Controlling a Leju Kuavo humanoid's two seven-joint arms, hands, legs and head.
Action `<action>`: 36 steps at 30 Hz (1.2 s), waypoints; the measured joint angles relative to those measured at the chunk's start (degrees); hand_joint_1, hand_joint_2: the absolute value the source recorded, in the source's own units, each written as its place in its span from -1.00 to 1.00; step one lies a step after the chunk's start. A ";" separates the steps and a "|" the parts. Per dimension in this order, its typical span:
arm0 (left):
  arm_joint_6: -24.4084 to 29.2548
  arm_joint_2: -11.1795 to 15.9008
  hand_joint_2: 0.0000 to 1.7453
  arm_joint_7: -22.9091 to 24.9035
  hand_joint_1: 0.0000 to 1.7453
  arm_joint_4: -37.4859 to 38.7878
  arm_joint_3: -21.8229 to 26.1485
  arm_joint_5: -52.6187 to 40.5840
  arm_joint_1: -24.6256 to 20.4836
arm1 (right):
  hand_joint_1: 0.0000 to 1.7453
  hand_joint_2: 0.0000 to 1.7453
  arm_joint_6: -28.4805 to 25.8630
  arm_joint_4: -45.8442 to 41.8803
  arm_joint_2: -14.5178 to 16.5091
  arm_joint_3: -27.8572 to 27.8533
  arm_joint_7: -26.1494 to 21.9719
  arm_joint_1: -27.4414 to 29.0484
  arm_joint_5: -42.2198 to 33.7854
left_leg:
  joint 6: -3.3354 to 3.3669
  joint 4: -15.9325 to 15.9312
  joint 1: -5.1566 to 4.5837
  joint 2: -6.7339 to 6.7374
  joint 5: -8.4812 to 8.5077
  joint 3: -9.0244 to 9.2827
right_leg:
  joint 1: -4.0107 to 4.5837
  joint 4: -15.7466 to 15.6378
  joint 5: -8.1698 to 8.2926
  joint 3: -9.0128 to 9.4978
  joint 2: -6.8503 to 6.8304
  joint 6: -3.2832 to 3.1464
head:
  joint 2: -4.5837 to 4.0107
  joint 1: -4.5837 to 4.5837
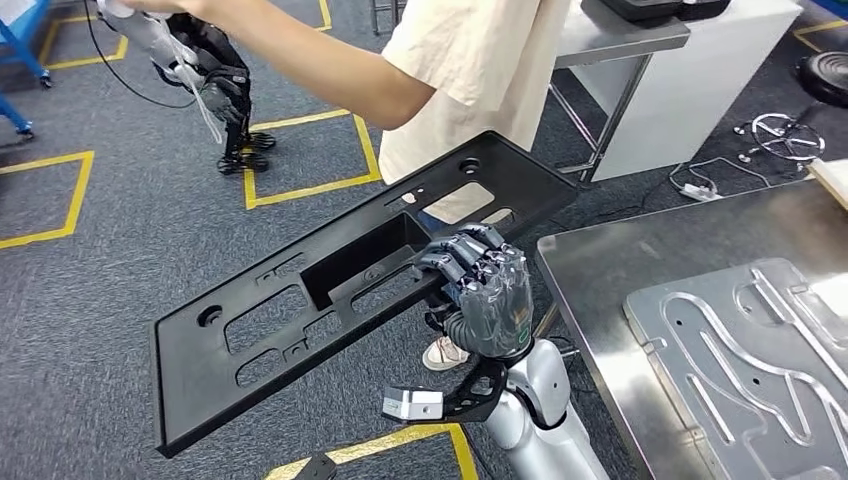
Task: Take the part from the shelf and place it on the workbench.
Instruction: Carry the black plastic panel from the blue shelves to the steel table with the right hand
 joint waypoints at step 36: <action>-0.31 0.75 1.00 0.44 -1.00 0.02 0.73 -1.87 0.67 | 1.00 1.00 -0.02 0.02 -0.03 0.00 -0.33 -0.27 -0.76 | 0.07 0.06 0.86 4.18 -0.29 0.13 | -0.78 10.62 -5.59 -5.49 -7.04 2.32 | 0.00 0.25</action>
